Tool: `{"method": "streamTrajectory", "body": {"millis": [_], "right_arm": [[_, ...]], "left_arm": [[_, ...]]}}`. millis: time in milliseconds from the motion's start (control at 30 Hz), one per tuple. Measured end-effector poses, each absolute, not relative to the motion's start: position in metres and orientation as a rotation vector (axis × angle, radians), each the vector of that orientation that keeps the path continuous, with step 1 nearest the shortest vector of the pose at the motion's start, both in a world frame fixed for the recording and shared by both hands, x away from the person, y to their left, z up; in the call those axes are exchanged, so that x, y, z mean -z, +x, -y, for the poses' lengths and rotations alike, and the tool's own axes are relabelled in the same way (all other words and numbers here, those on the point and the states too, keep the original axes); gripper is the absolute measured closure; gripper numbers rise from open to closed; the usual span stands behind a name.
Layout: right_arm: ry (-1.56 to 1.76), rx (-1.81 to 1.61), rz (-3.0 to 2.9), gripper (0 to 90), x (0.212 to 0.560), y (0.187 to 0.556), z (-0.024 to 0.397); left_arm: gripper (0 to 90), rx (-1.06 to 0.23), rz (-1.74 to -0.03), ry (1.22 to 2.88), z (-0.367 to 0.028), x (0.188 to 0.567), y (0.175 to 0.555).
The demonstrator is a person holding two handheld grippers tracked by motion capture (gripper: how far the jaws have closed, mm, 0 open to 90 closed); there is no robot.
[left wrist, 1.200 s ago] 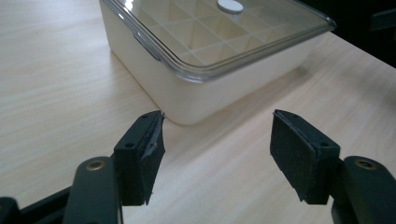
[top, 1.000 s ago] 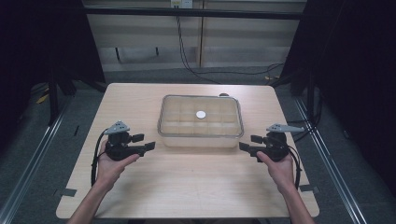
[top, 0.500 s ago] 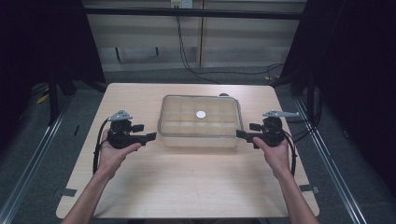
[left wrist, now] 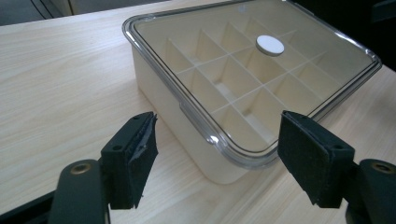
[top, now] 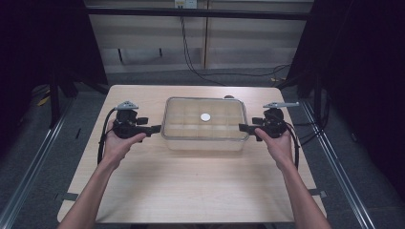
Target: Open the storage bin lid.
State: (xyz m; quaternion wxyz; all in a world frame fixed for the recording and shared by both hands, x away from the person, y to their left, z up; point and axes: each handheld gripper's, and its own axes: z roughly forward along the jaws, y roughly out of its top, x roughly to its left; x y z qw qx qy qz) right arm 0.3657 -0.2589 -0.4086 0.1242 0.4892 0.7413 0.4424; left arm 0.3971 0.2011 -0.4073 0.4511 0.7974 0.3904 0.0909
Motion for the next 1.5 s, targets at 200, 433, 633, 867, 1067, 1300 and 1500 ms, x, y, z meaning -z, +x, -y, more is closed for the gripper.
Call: {"method": "streamTrajectory", "body": {"millis": [200, 433, 633, 867, 1067, 1300, 1500], "right_arm": [[1.431, -1.253, -2.197, 27.7, 0.411, 0.379, 0.253], [1.464, -1.241, -2.208, 26.6, 0.418, 0.391, 0.259], [1.493, -1.244, -2.206, 22.2, 0.423, 0.397, 0.264], [1.504, -1.213, -2.225, 20.3, 0.428, 0.403, 0.261], [1.526, -1.214, -2.219, 19.9, 0.432, 0.407, 0.26], [1.541, -1.236, -2.249, 17.9, 0.442, 0.412, 0.255], [1.557, -1.231, -2.249, 15.7, 0.445, 0.415, 0.252]], "left_arm": [[28.1, -0.175, -0.989, 1.957, -0.197, 0.412, 0.41], [24.4, -0.143, -1.001, 1.979, -0.192, 0.423, 0.417], [23.9, -0.152, -1.006, 2.012, -0.181, 0.425, 0.425], [24.0, -0.136, -1.013, 2.016, -0.174, 0.428, 0.432], [23.1, -0.124, -1.04, 2.036, -0.167, 0.435, 0.436], [20.9, -0.083, -1.039, 2.038, -0.163, 0.442, 0.44], [19.5, -0.087, -1.042, 2.04, -0.156, 0.443, 0.444]]}}
